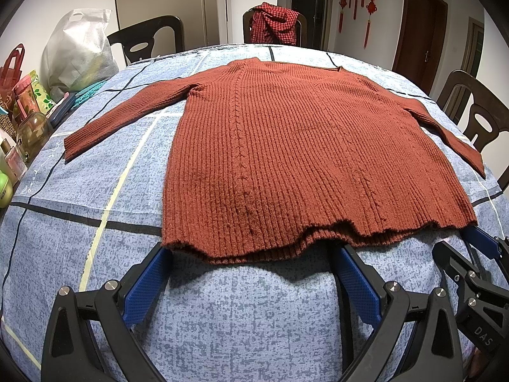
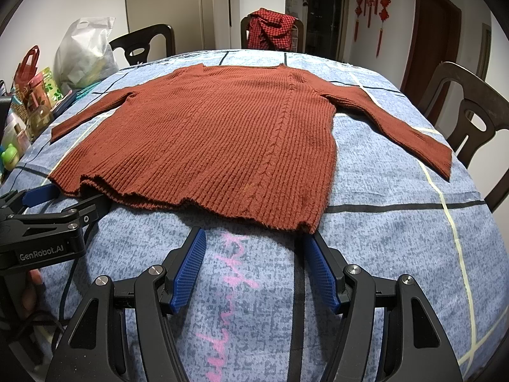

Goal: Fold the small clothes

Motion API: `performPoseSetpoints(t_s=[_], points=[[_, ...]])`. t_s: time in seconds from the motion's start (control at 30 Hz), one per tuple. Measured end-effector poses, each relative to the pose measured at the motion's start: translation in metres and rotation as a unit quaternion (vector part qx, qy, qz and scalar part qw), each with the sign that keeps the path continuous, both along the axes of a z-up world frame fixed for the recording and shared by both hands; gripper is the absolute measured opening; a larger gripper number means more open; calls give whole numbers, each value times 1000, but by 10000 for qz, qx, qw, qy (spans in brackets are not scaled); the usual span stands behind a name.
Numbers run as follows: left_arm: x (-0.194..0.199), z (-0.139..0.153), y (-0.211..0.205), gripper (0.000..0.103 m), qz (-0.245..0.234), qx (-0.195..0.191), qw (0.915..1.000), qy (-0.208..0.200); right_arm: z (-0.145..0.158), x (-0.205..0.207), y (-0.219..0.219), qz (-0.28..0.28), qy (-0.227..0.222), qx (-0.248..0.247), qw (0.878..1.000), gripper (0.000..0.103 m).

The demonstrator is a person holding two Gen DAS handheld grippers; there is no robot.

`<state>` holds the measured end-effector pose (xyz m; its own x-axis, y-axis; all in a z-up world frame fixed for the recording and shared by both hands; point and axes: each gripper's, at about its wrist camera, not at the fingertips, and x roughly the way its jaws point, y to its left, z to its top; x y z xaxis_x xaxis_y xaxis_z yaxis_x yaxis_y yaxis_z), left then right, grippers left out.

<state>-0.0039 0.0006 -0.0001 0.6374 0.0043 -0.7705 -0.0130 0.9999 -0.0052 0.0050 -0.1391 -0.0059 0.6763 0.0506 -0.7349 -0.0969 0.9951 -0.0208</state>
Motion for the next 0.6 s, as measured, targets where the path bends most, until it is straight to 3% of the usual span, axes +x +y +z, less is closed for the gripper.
performPoseSetpoints(t_s=[0.33, 0.47, 0.6], points=[[4, 4, 7, 101, -262, -110, 9994, 182, 13, -10, -8, 405, 76, -9, 9992, 64], [6, 10, 20, 101, -465, -476, 9973, 321, 32, -15, -7, 699, -110, -33, 9975, 64], [8, 22, 41, 101, -290, -704, 9968, 225, 55, -2, 3, 988, -380, -108, 9943, 64]])
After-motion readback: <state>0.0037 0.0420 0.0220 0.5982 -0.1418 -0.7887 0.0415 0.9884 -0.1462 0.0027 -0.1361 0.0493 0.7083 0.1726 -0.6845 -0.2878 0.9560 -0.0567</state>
